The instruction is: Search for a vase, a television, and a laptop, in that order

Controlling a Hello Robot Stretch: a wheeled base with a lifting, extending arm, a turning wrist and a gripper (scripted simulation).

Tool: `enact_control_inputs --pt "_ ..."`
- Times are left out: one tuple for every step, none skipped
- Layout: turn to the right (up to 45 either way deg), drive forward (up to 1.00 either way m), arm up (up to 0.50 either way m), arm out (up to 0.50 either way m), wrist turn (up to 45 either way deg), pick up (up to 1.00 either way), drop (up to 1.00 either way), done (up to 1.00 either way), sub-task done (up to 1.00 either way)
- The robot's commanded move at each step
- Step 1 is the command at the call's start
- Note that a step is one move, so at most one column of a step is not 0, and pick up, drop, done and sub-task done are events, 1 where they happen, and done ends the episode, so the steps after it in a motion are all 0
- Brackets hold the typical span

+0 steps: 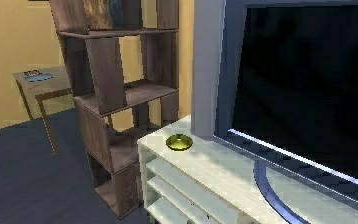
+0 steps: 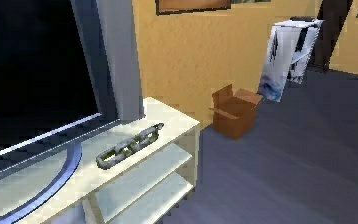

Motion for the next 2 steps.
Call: enact_control_inputs --pt "42.0 0.0 0.0 0.0 0.0 0.0 0.0 0.0 0.0" --pt "0.0 0.0 0.0 0.0 0.0 0.0 0.0 0.0 1.0"
